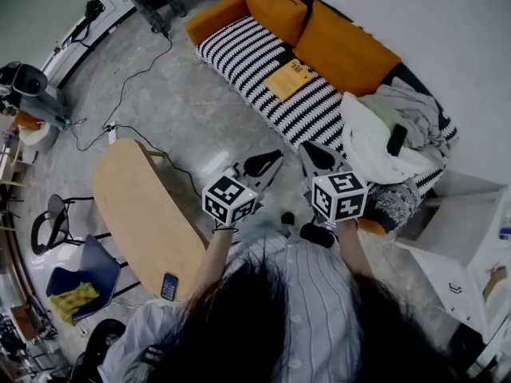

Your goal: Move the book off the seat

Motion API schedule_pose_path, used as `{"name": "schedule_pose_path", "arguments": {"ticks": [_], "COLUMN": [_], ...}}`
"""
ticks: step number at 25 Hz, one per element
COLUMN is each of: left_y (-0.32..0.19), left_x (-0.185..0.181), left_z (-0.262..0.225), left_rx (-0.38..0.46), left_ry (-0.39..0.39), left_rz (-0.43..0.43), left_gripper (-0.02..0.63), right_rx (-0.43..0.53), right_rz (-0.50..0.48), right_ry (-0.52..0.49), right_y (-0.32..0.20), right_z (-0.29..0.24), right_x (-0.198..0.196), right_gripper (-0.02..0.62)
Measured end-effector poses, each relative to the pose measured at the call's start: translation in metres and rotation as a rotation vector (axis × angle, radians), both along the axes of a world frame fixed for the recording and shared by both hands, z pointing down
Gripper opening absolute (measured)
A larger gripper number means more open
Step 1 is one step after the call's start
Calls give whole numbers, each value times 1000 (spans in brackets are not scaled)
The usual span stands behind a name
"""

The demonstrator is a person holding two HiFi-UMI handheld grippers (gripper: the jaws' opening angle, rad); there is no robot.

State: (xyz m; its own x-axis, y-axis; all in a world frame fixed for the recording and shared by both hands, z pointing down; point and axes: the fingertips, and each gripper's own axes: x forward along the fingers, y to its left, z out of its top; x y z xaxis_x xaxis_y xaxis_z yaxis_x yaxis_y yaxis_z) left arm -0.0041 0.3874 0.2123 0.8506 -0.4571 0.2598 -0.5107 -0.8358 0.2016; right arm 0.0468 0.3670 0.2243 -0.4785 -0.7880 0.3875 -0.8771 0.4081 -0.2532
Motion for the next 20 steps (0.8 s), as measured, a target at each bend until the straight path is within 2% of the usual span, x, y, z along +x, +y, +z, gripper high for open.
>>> {"name": "schedule_pose_path", "arguments": {"ticks": [13, 20], "left_y": [-23, -66], "left_x": [14, 25], "left_z": [4, 17], "left_rx": [-18, -34], "left_ry": [-23, -22], "left_rz": [78, 116], "left_gripper": [13, 14], "right_rx": [-9, -24], "right_rz": [76, 103], "right_ry": [-11, -2], "right_y": [-19, -61], "right_z": [5, 17], "right_x": [23, 34], "right_gripper": [38, 38]}}
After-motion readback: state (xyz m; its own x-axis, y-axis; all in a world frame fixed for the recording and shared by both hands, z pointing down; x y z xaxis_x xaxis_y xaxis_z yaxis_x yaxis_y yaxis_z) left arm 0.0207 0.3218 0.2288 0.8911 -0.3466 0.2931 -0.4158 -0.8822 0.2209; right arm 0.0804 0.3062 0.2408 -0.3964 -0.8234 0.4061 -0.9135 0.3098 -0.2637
